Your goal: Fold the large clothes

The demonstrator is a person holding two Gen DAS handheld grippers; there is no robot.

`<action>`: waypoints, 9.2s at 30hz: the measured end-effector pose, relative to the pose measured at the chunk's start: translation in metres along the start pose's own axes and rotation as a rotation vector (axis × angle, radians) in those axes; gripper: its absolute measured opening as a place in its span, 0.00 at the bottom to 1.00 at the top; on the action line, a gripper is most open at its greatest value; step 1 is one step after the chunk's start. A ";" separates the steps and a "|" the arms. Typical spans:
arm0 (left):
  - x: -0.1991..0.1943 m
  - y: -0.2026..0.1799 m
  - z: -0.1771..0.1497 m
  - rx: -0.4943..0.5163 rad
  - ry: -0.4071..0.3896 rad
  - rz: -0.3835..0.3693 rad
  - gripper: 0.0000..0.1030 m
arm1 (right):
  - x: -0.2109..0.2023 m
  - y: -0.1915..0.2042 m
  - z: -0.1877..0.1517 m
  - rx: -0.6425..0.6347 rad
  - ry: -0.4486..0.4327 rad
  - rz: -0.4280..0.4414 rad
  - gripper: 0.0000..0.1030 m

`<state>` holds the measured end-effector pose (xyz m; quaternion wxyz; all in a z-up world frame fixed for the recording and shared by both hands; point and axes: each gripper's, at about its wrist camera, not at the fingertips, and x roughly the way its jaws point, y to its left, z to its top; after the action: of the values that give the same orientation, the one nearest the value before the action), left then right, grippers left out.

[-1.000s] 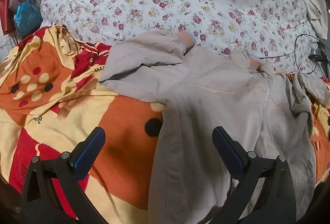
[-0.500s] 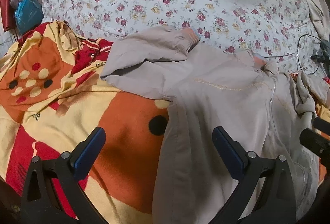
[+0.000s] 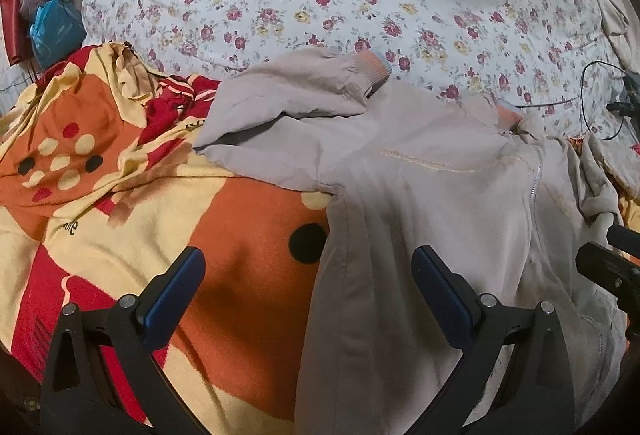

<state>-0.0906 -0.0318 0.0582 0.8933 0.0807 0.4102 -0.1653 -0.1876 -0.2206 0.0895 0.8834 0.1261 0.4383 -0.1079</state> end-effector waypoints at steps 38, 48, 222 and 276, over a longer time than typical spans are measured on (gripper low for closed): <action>0.011 0.007 0.010 -0.028 0.040 0.013 1.00 | 0.026 0.013 0.021 -0.059 0.020 -0.037 0.98; 0.039 0.028 0.056 -0.043 0.049 0.090 1.00 | 0.064 0.029 0.093 -0.026 0.024 0.131 0.83; 0.035 0.062 0.042 -0.220 0.092 0.072 0.82 | -0.004 -0.160 0.014 0.348 -0.043 0.023 0.39; 0.078 0.001 0.039 -0.103 0.172 -0.076 0.87 | -0.013 -0.270 -0.028 0.597 -0.009 -0.073 0.72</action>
<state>-0.0156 -0.0591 0.0246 0.8507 0.0329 0.4962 -0.1701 -0.2975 -0.4658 0.0486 0.8048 0.3640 0.3872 -0.2644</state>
